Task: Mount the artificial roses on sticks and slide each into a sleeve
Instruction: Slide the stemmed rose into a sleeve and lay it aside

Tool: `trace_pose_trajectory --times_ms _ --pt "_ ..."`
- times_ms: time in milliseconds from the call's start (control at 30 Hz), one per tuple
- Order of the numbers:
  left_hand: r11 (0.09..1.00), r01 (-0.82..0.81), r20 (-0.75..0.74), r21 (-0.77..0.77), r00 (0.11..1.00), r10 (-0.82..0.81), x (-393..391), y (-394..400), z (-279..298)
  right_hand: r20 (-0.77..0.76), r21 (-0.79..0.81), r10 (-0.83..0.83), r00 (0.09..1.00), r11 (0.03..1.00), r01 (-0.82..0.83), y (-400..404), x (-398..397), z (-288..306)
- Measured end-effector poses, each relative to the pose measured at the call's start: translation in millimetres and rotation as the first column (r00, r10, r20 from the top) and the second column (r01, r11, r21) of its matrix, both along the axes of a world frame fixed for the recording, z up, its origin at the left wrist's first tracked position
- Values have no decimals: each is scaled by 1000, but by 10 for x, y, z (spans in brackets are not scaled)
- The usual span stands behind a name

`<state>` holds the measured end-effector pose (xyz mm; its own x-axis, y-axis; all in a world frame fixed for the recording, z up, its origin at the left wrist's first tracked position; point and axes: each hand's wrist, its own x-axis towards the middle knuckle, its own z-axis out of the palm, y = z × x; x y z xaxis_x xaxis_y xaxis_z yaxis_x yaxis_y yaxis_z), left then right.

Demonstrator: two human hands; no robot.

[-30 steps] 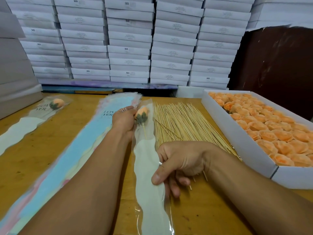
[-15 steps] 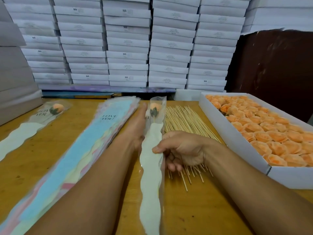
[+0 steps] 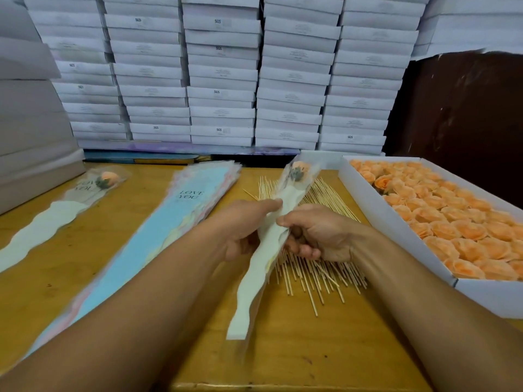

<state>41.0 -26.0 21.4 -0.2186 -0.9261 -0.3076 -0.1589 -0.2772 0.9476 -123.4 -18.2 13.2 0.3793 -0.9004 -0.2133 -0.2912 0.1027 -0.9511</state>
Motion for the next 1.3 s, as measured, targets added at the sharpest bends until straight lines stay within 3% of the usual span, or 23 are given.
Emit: trace_pose_trajectory --times_ms 267,667,900,1200,1300 --pt "968 221 -170 123 965 -198 334 378 12 10 43 109 994 993 -110 15 24 3" --pt "960 263 -191 96 952 -241 408 363 -15 33 11 82 996 997 -82 11 21 -2" --pt "991 136 -135 20 982 -132 547 163 62 118 41 -92 989 995 88 -32 14 5" --pt "996 -78 -40 -36 996 77 1193 -309 112 90 45 -83 993 996 79 -45 -1 1" --pt "993 -79 30 -91 996 82 1518 -418 91 81 38 -67 994 997 64 -45 -8 2"
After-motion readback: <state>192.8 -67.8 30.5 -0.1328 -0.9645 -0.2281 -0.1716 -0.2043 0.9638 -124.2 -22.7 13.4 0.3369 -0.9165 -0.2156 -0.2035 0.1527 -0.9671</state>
